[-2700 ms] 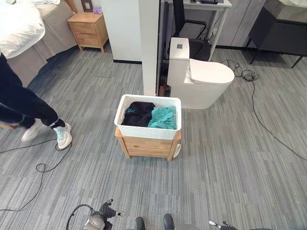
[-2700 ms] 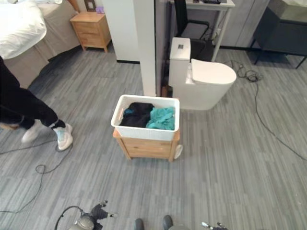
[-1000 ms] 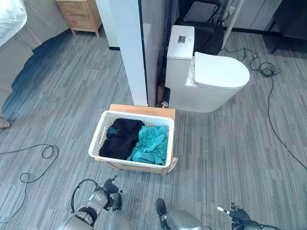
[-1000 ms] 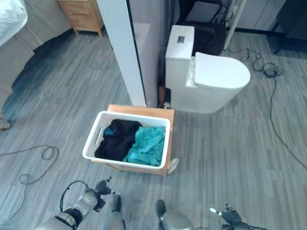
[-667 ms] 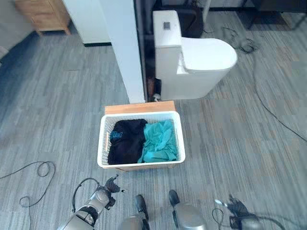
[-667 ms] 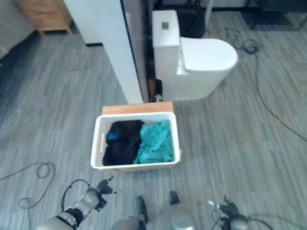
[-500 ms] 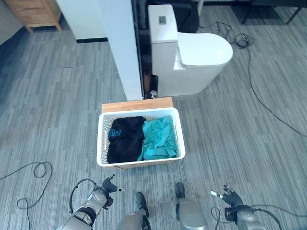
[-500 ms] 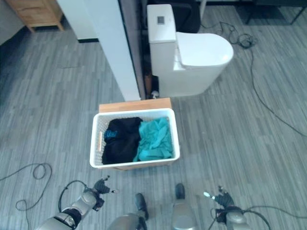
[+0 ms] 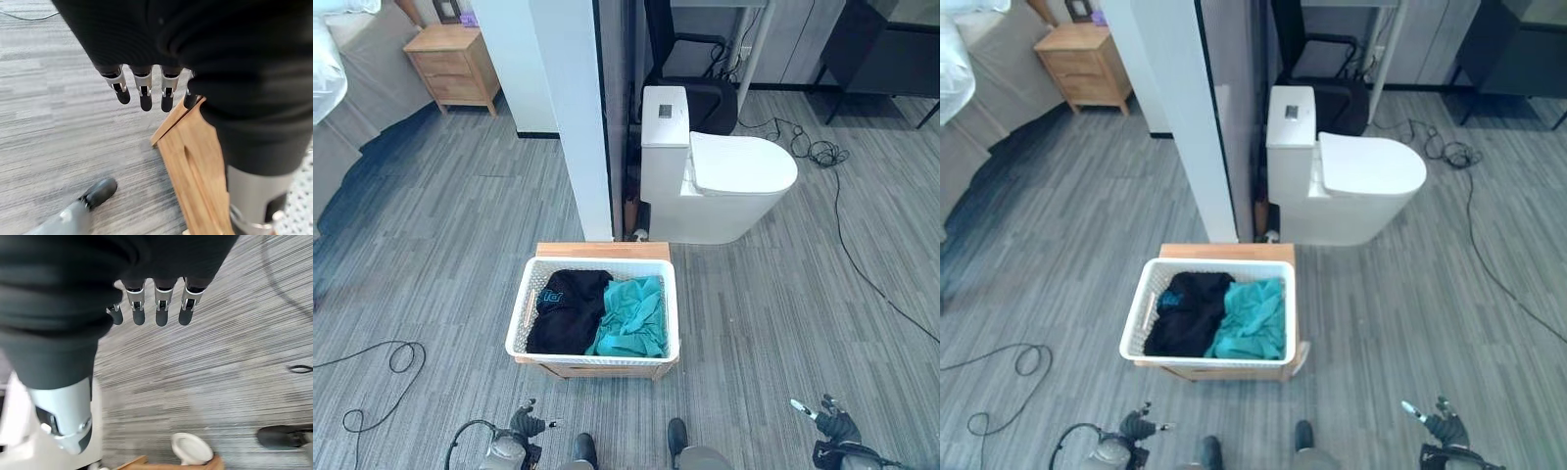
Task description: Grab the laundry basket,head to the washer,open it,put in the laundry and shut it.
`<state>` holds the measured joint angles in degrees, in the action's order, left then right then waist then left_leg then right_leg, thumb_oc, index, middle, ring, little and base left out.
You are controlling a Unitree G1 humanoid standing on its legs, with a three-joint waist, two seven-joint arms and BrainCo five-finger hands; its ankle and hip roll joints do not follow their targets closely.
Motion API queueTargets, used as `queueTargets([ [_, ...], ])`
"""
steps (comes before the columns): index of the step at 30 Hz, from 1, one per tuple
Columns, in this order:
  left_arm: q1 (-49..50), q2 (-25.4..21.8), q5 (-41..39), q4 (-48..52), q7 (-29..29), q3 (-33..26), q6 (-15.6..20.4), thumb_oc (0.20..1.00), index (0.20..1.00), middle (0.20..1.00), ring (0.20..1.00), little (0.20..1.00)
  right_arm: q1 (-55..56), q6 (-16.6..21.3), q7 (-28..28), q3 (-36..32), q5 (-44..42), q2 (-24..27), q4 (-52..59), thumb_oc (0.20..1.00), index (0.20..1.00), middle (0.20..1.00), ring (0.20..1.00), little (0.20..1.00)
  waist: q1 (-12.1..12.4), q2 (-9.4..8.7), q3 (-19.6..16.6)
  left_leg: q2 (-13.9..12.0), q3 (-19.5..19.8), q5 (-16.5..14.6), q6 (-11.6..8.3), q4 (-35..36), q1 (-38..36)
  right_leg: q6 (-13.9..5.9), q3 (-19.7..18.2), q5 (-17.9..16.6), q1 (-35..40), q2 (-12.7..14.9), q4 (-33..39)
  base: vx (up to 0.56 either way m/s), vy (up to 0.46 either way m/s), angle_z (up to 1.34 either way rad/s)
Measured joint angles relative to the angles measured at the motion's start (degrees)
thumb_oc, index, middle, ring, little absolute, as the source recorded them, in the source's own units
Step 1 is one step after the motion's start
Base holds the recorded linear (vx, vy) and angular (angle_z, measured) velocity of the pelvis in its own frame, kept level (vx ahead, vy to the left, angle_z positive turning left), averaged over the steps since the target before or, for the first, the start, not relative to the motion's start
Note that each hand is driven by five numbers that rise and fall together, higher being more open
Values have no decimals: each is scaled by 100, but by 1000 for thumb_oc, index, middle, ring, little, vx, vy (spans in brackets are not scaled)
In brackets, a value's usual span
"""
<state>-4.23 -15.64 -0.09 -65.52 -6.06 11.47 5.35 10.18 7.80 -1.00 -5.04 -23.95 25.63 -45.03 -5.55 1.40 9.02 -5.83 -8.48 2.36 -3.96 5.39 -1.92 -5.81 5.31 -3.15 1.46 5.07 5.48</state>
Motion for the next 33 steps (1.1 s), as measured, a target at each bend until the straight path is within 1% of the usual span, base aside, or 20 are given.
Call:
queueTargets([
  [3,485,-336,-159,1095,15,-249,-11,1000,1000,1000,1000,1000,411,-17,27,-308,1,34,994,1000,1000,1000,1000,1000,1,69,-62,5,-1,-24,-17,4,39,-9,-8,-6,-29,6,4,0,0,0],
  [5,653,-544,-225,1479,10,-287,30,1000,1000,1000,1000,1000,666,36,30,-408,3,159,1339,1000,1000,1000,1000,1000,16,142,-178,8,8,-16,-19,3,106,-11,-2,-15,-89,9,4,40,14,2],
  [6,830,-703,-218,1872,102,-357,-66,1000,1000,1000,1000,1000,679,-101,26,-524,62,273,1484,1000,1000,1000,1000,1000,29,209,-221,13,7,-1,3,4,109,-16,-3,-19,-89,11,3,46,21,0],
  [10,1525,-1403,-217,3463,411,-521,-149,1000,1000,1000,1000,1000,1110,-387,54,-995,456,711,2712,1000,1000,1000,1000,1000,51,271,-253,16,13,22,-25,-2,112,0,8,-31,-94,17,2,2,9,1],
  [12,1519,-1424,-960,3641,537,-1048,-309,1000,1000,1000,1000,1000,1140,-576,149,-1220,502,1032,3217,1000,1000,1000,1000,1000,36,313,-283,46,17,23,-21,-2,85,-6,15,-28,-89,46,5,20,53,3],
  [13,1584,-1509,-1140,3832,650,-1052,-381,1000,1000,1000,1000,1000,1131,-624,164,-1274,501,1123,3392,1000,1000,1000,1000,1000,36,327,-289,58,21,28,-15,-11,88,-16,17,-39,-89,58,5,13,41,5],
  [14,1895,-1892,-1264,4709,845,-1013,-636,1000,1000,1000,1000,1000,1266,-871,281,-1484,381,1206,4051,1000,1000,1000,1000,1000,43,336,-259,72,39,29,-13,0,97,-19,34,-44,-90,71,2,-1,21,4],
  [16,2347,-2760,-1515,6256,1037,-1368,-647,1000,1000,1000,1000,1000,1622,-758,495,-1739,-206,1430,5350,1000,1000,1000,1000,1000,101,321,-227,78,44,37,-12,-25,81,-25,39,-59,-69,76,-40,-21,8,5],
  [17,1947,-2967,-1785,6438,963,-1587,-630,1000,1000,1000,1000,1000,1542,-623,715,-1669,-1358,1605,5531,1000,1000,1000,1000,1000,184,287,-270,95,79,35,-12,-15,97,-39,66,-50,-39,98,-42,-52,1,16],
  [18,1658,-3034,-1830,6479,890,-1556,-640,1000,1000,1000,1000,1000,1447,-562,785,-1538,-1863,1532,5555,1000,1000,1000,1000,1000,183,274,-287,100,143,33,-14,-2,108,-53,123,-40,-28,101,-42,-60,12,23],
  [19,1413,-3242,-1996,6507,863,-1371,-641,1000,1000,1000,1000,1000,1447,-593,878,-1320,-2252,1629,5550,1000,1000,1000,1000,1000,193,237,-282,103,180,44,-24,-11,111,-50,159,-41,-31,100,-42,-34,14,19],
  [21,824,-3918,-2262,6455,866,-960,-653,1000,1000,1000,1000,1000,1523,-816,1009,-1077,-2266,2217,5532,1000,1000,1000,1000,1000,277,184,-265,110,185,73,-16,-15,187,-50,163,-52,-96,111,-43,-45,17,4],
  [22,719,-4041,-2343,6403,860,-974,-617,1000,1000,1000,1000,1000,1467,-828,1006,-1127,-2228,2246,5466,1000,1000,1000,1000,1000,292,166,-280,118,179,87,-22,-15,207,-42,155,-69,-124,120,-36,-62,13,-5],
  [23,561,-4296,-2551,6165,878,-767,-576,1000,1000,1000,1000,1000,1383,-883,1023,-1052,-2217,2562,5322,1000,1000,1000,1000,1000,268,158,-280,131,168,112,-13,-29,202,-43,147,-103,-126,129,-43,-56,-2,-5],
  [24,260,-4627,-2707,5865,895,-317,-562,1000,1000,1000,1000,1000,1266,-935,1005,-788,-2240,3049,5137,1000,1000,1000,1000,1000,242,155,-283,140,166,113,-11,-29,189,-49,147,-108,-113,138,-44,-32,-4,-1],
  [25,-400,-5160,-2852,5348,903,563,-629,1000,1000,1000,1000,1000,950,-1057,1045,-289,-2253,3902,4886,1000,1000,1000,1000,1000,164,147,-295,159,173,135,5,-29,207,-69,153,-120,-124,157,-44,-27,-1,5],
  [26,-993,-5320,-2891,5078,899,1105,-691,1000,1000,1000,1000,1000,747,-1105,1085,-52,-2365,4135,4757,1000,1000,1000,1000,1000,180,126,-292,159,184,142,4,-27,217,-74,162,-116,-127,159,-44,-22,8,4],
  [27,-1436,-5282,-2932,5040,899,1393,-686,1000,1000,1000,1000,1000,434,-1145,1140,69,-2523,4075,4727,1000,1000,1000,1000,1000,210,81,-274,152,180,146,-2,-28,214,-67,159,-121,-129,150,-42,-33,15,3],
  [31,-2866,-4940,-3153,4954,1017,3141,-729,1000,1000,1000,1000,1000,-589,-1399,1200,1645,-2702,4144,4603,1000,1000,1000,1000,1000,294,69,-274,178,189,153,2,-29,209,-64,173,-130,-124,173,-44,-14,37,1],
  [33,-3205,-4516,-3153,4654,1028,3362,-766,1000,1000,1000,1000,1000,-934,-1507,1210,2060,-2710,4014,4658,1000,1000,1000,1000,1000,309,106,-252,198,186,156,6,-28,217,-78,173,-139,-129,192,-44,-5,15,0],
])
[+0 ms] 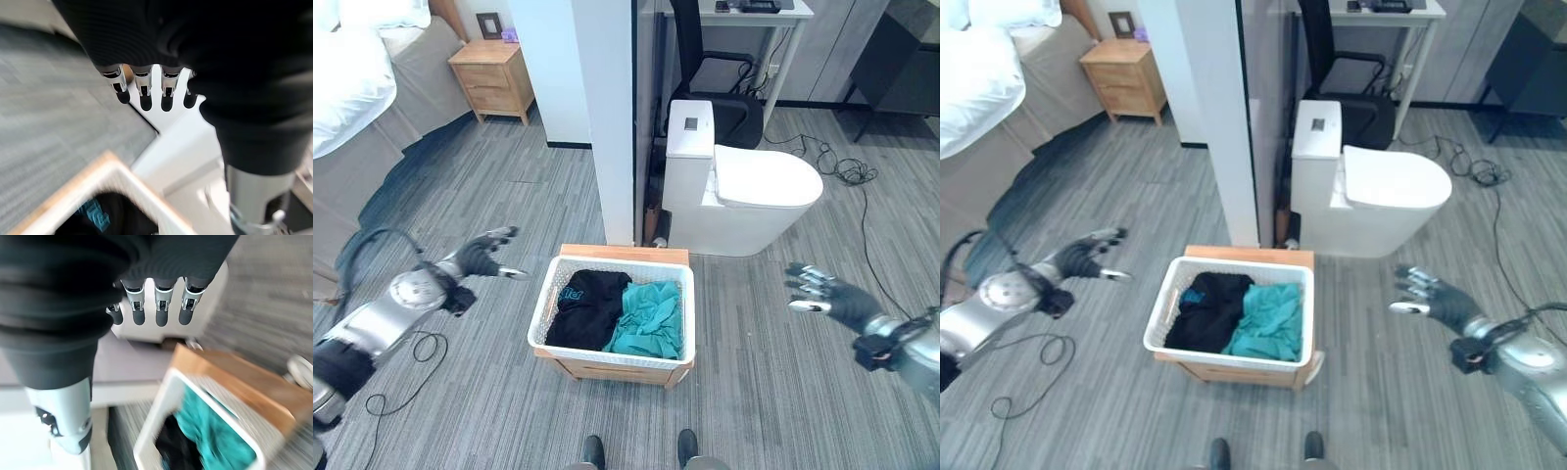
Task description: Grab the laundry basket,head to the washer,open it,put in the laundry and shut it.
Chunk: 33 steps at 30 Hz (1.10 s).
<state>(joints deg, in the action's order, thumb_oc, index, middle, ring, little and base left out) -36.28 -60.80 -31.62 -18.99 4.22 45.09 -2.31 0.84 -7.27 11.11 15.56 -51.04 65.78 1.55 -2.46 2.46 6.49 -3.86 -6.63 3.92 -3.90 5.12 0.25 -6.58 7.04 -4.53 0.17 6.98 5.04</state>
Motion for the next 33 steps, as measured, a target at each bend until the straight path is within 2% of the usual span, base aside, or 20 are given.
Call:
queueTargets([
  [2,67,328,1,-199,17,-46,-44,1000,1000,1000,1000,1000,-50,-38,13,81,-11,-189,54,1000,1000,1000,1000,1000,-13,10,8,4,-4,0,0,-1,1,-1,-3,1,-8,4,0,-10,18,-1],
  [5,120,1125,21,-1187,68,-188,-214,1000,1000,1000,1000,1000,-597,-193,-131,622,-1,-552,-322,1000,1000,1000,1000,1000,-52,10,34,-3,-19,0,0,0,0,-1,-20,1,-17,-4,0,-10,27,-3],
  [6,206,1136,23,-1161,105,-189,-242,1000,1000,1000,1000,1000,-605,-217,-114,625,0,-568,-276,1000,1000,1000,1000,1000,-68,13,89,-4,-19,0,0,0,0,1,-20,-2,-18,-4,-1,-13,43,-2],
  [8,415,1642,131,-1854,103,-652,-303,1000,1000,1000,1000,1000,-1002,-340,-159,836,249,-907,-714,1000,1000,1000,1000,1000,-130,15,95,-3,-36,0,0,1,-18,-2,-30,-3,-10,-3,0,-4,17,-1],
  [10,442,1893,315,-2214,106,-680,-420,1000,1000,1000,1000,1000,-1187,-449,-221,860,599,-1114,-889,1000,1000,1000,1000,1000,-141,20,111,-6,-35,0,0,2,17,-6,-33,-7,-46,-4,1,-23,34,-1],
  [12,512,2082,539,-2373,96,-785,-427,1000,1000,1000,1000,1000,-1312,-518,-223,863,1030,-1306,-1063,1000,1000,1000,1000,1000,-142,18,124,-2,-38,0,0,1,32,-8,-34,-8,-70,1,0,-17,20,0],
  [14,507,2576,819,-2677,76,-1322,-427,1000,1000,1000,1000,1000,-1491,-554,-221,722,1981,-1667,-1462,1000,1000,1000,1000,1000,-137,25,139,6,-40,10,13,1,126,-22,-48,-22,-156,7,1,0,0,0],
  [16,508,2791,1081,-2724,77,-1349,-437,1000,1000,1000,1000,1000,-1548,-658,-217,694,2819,-1819,-1689,1000,1000,1000,1000,1000,-150,21,166,11,-39,21,29,0,189,-14,-47,-40,-227,8,1,-37,19,-1],
  [20,109,3390,1761,-3561,-113,-1349,-416,1000,1000,1000,1000,1000,-2390,-715,-419,571,4037,-2796,-3144,1000,1000,1000,1000,1000,-230,3,347,1,-57,26,30,0,187,-10,-60,-53,-239,-3,1,-15,9,-2],
  [23,30,3455,1932,-3729,-204,-1413,-404,1000,1000,1000,1000,1000,-2606,-719,-459,647,4397,-3022,-3257,1000,1000,1000,1000,1000,-235,62,478,-3,-79,31,31,0,187,-3,-67,-67,-255,-8,0,-22,22,-5],
  [24,-104,3507,1966,-4242,-285,-1501,-368,1000,1000,1000,1000,1000,-2974,-745,-483,790,4529,-3272,-3796,1000,1000,1000,1000,1000,-274,52,483,-12,-139,30,31,0,186,1,-130,-75,-282,-19,0,-49,11,-25],
  [25,-340,3508,2088,-4626,-371,-1579,-400,1000,1000,1000,1000,1000,-3280,-808,-475,887,4534,-3474,-4021,1000,1000,1000,1000,1000,-267,56,585,-23,-205,31,31,0,195,12,-192,-109,-330,-27,0,-40,2,-22],
  [29,-483,3503,2109,-4766,-444,-1562,-358,1000,1000,1000,1000,1000,-3639,-791,-513,1250,4499,-3710,-4626,1000,1000,1000,1000,1000,-235,45,603,-27,-203,31,32,-1,268,13,-197,-119,-402,-37,0,-13,0,-4],
  [30,-590,3499,2107,-4920,-518,-1559,-339,1000,1000,1000,1000,1000,-3835,-797,-573,1330,4454,-3900,-4873,1000,1000,1000,1000,1000,-243,32,611,-34,-213,39,31,-1,339,23,-208,-141,-484,-48,0,0,0,0],
  [33,-660,3479,2108,-5001,-569,-1550,-317,1000,1000,1000,1000,1000,-4053,-790,-606,1648,4172,-4195,-4923,1000,1000,1000,1000,1000,-237,23,614,-56,-211,43,28,0,377,26,-203,-147,-519,-71,-1,0,0,0],
])
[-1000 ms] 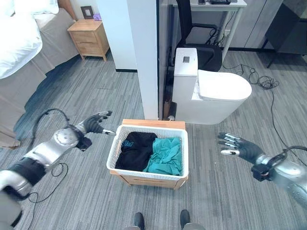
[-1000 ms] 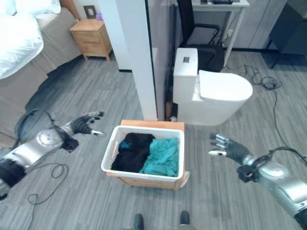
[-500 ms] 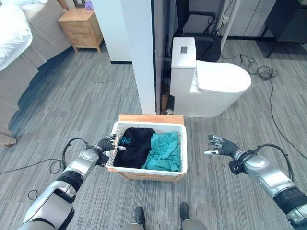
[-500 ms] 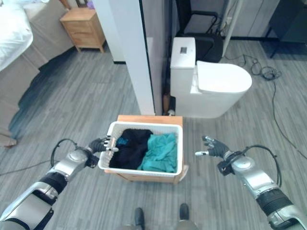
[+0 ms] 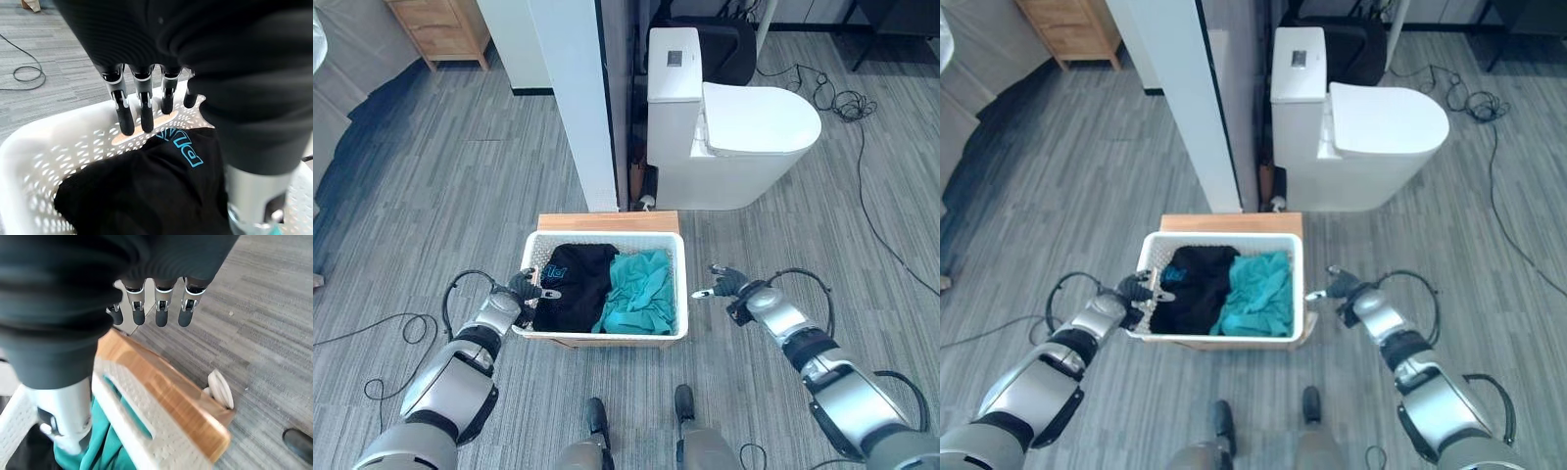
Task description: Grab the laundry basket,head to the washer,open it,put in the laundry and shut it.
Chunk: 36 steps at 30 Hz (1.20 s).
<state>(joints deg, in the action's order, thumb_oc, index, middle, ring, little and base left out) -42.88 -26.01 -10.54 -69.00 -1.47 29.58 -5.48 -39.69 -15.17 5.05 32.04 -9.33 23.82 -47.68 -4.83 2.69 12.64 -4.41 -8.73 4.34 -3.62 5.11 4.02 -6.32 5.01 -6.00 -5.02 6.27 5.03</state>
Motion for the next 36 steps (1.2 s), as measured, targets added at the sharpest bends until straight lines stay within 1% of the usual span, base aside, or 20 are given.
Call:
queueTargets([
  [3,-72,-7,0,-115,-9,0,69,1000,1000,1000,1000,1000,-140,9,-4,121,-221,-152,-78,1000,1000,1000,1000,1000,37,-36,22,-4,2,0,0,0,12,0,4,0,-11,-20,-1,0,0,0],
  [4,-151,-18,0,-201,-23,0,84,1000,1000,1000,1000,1000,-206,18,-18,128,-245,-213,-170,1000,1000,1000,1000,1000,58,-86,53,-5,1,0,0,0,14,0,3,0,-13,-19,0,0,0,0],
  [6,-180,-35,0,-186,-59,0,84,1000,1000,1000,1000,1000,-232,22,-25,127,-342,-226,-222,1000,1000,1000,1000,1000,72,-129,67,-7,9,0,-1,0,27,0,7,0,-23,-17,0,0,0,0],
  [10,-199,-66,0,-157,-100,-2,132,1000,1000,1000,1000,1000,-230,31,-53,128,-345,-218,-180,1000,1000,1000,1000,1000,80,-141,63,-3,20,8,-9,0,120,8,21,-6,-107,-13,0,0,0,0],
  [11,-196,-66,0,-162,-147,-2,140,1000,1000,1000,1000,1000,-221,31,-83,223,-361,-217,-174,1000,1000,1000,1000,1000,82,-144,65,-12,22,11,-9,0,124,10,26,-8,-109,-19,-1,0,0,0],
  [13,-197,-66,0,-158,-217,-6,155,1000,1000,1000,1000,1000,-154,29,-108,253,-453,-180,-17,1000,1000,1000,1000,1000,80,-165,77,-13,28,10,-10,0,133,10,34,-7,-115,-23,-1,0,0,0],
  [16,-137,-62,0,-111,-216,-149,150,1000,1000,1000,1000,1000,325,29,-59,230,-454,-98,637,1000,1000,1000,1000,1000,54,-333,168,-6,23,10,-10,0,120,15,27,-12,-110,-20,-1,7,12,0],
  [17,-20,-59,0,-66,-214,-190,147,1000,1000,1000,1000,1000,516,30,-28,201,-459,-97,814,1000,1000,1000,1000,1000,39,-357,167,-2,20,10,-10,0,117,16,27,-12,-107,-14,-1,0,0,0],
  [19,259,-49,-1,195,-216,-226,138,1000,1000,1000,1000,1000,892,30,-30,-31,-623,-125,1157,1000,1000,1000,1000,1000,48,-360,166,0,18,10,-10,0,110,16,27,-12,-102,1,-1,11,36,0],
  [21,425,-43,0,310,-221,-234,134,1000,1000,1000,1000,1000,1052,37,-146,-246,-880,-188,1242,1000,1000,1000,1000,1000,63,-359,166,5,17,10,-10,1,103,16,25,-13,-96,4,-1,10,52,0],
  [23,508,38,-2,354,-241,-238,123,1000,1000,1000,1000,1000,1247,114,-348,-733,-1137,-405,1289,1000,1000,1000,1000,1000,87,-358,166,16,22,11,-9,1,105,15,30,-17,-93,18,-1,-1,37,2],
  [27,504,162,-1,357,-269,-250,118,1000,1000,1000,1000,1000,1264,179,-744,-912,-1360,-539,1296,1000,1000,1000,1000,1000,84,-352,167,64,32,30,19,1,119,-9,33,-34,-101,74,0,4,33,2],
  [29,505,170,-1,376,-321,-245,118,1000,1000,1000,1000,1000,1273,232,-849,-1091,-1361,-578,1248,1000,1000,1000,1000,1000,86,-346,168,71,43,34,24,1,128,-9,43,-34,-105,83,1,7,17,2],
  [32,505,185,-1,372,-382,-247,117,1000,1000,1000,1000,1000,1274,317,-1018,-1186,-1349,-584,1229,1000,1000,1000,1000,1000,86,-327,163,81,52,39,32,0,142,-9,47,-34,-115,93,1,0,0,0],
  [36,505,379,-2,368,-451,-251,116,1000,1000,1000,1000,1000,1250,389,-1136,-1185,-1345,-591,1029,1000,1000,1000,1000,1000,90,-200,88,107,116,53,51,0,194,-9,102,-34,-131,119,1,10,14,8],
])
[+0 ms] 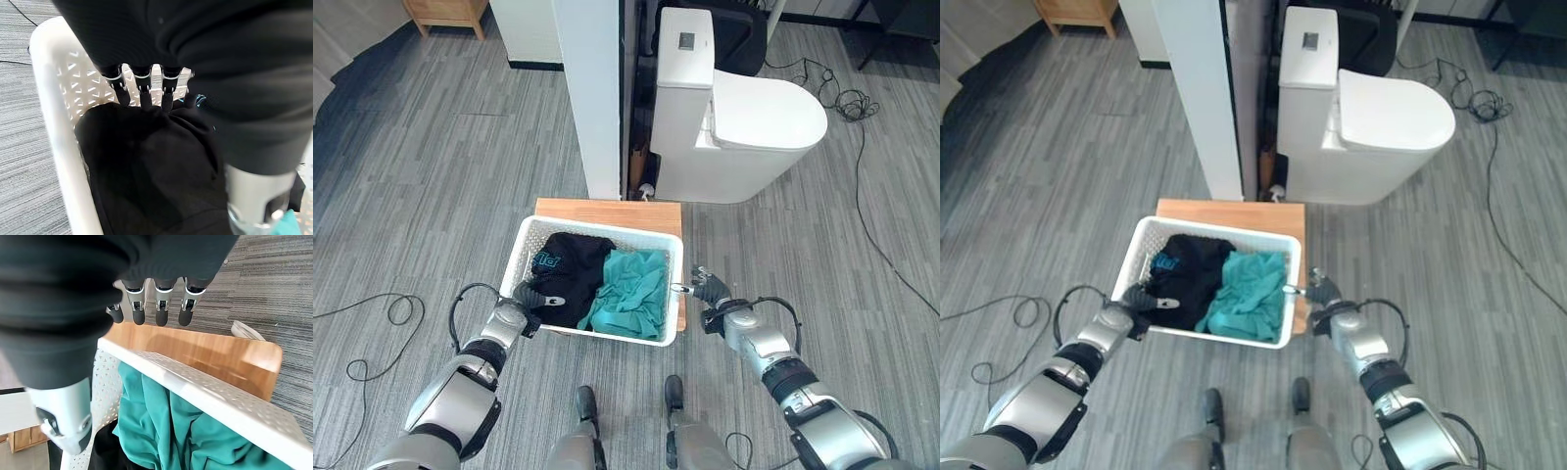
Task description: Grab the laundry basket,head to the washer,open it,put in the laundry and shut it.
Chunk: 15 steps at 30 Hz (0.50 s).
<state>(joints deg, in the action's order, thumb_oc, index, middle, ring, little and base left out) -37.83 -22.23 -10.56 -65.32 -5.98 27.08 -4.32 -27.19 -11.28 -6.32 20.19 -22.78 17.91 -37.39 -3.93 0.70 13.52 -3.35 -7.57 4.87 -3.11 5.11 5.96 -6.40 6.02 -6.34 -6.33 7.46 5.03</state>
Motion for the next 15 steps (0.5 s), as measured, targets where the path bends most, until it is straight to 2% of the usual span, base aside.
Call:
queueTargets([
  [6,-32,143,-17,61,-2,84,-30,1000,1000,1000,1000,1000,-43,24,17,18,-7,-47,-401,1000,1000,1000,1000,1000,10,107,-85,5,77,17,23,1,19,0,91,0,24,7,0,28,7,6],
  [12,-287,-31,-72,1175,-8,118,-92,1000,1000,1000,1000,1000,15,22,99,23,-162,-64,-650,1000,1000,1000,1000,1000,46,144,-166,12,209,60,21,1,40,1,237,1,83,13,-1,10,-3,10],
  [15,-688,-169,-84,1621,-28,144,-11,1000,1000,1000,1000,1000,144,17,259,28,-374,-100,-706,1000,1000,1000,1000,1000,166,135,-320,17,294,85,13,1,123,0,304,6,45,15,0,-3,-7,15],
])
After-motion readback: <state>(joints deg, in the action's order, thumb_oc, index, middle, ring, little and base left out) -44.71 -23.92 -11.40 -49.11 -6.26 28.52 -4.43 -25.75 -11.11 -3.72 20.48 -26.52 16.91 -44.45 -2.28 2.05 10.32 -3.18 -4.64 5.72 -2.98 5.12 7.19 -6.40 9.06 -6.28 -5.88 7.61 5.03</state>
